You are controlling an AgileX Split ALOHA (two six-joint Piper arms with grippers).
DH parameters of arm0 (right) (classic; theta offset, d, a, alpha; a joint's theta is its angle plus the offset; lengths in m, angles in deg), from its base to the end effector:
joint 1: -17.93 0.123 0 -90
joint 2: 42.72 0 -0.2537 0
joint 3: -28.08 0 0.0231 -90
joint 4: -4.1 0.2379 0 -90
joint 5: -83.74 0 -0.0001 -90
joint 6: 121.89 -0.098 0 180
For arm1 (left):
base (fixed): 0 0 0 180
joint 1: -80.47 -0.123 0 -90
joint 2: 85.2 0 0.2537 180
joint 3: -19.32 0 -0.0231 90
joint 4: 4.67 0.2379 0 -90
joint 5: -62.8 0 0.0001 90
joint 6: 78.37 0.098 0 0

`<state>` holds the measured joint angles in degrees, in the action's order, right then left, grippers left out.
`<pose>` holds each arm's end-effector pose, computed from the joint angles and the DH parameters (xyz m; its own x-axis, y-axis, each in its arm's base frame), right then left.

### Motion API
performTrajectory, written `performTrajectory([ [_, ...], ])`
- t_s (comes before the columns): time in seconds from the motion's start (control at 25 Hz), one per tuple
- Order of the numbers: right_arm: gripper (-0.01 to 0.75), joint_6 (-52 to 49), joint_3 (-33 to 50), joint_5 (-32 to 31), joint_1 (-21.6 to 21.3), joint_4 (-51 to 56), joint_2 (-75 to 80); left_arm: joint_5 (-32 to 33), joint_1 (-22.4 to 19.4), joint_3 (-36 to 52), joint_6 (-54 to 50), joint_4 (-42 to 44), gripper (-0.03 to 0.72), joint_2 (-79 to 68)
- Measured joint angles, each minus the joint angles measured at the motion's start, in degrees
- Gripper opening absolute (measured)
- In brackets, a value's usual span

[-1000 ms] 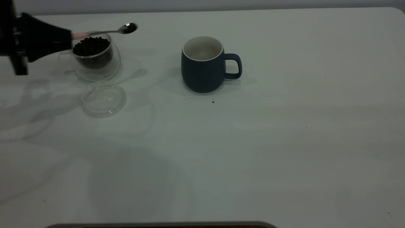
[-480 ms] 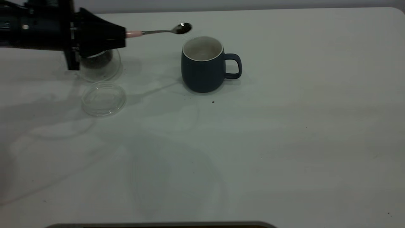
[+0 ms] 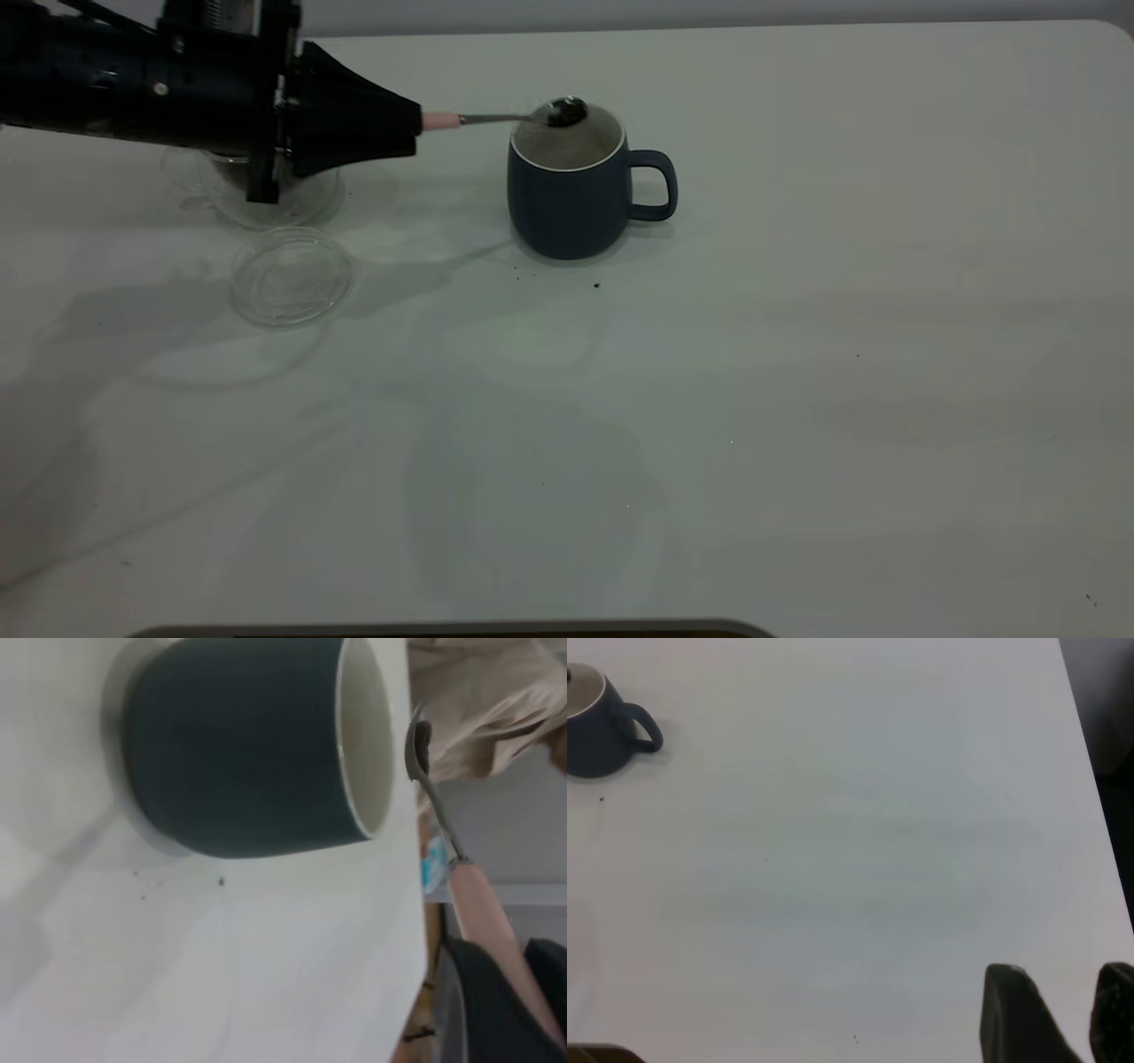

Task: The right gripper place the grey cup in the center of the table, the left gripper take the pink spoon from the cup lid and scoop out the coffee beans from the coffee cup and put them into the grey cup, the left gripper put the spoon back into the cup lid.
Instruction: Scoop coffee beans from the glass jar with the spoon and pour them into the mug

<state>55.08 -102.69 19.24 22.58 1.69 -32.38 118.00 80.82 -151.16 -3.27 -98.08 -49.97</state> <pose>0.0252 -0.0017 0.2540 -0.5595 -0.0107 -0.8288 -0.0302 0.9995 0.0076 0.3593 -0.0826 0.0168 -0.9541 -0.1981 -0.2245 0.0867 0.5347 -0.8406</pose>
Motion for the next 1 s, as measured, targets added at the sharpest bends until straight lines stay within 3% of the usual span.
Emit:
performTrajectory([
  [0.24,0.239,0.0,0.0,0.0,0.0,0.0,0.0,-4.8,1.2,0.0,5.5,-0.1,0.123,0.0],
  [0.68,0.239,0.0,0.0,0.0,0.0,0.0,0.0,-5.1,1.2,0.0,25.3,-7.1,0.123,0.0],
  [1.0,0.239,0.0,0.0,0.0,0.0,0.0,0.0,-5.1,1.2,0.0,29.2,-7.1,0.123,0.0],
])
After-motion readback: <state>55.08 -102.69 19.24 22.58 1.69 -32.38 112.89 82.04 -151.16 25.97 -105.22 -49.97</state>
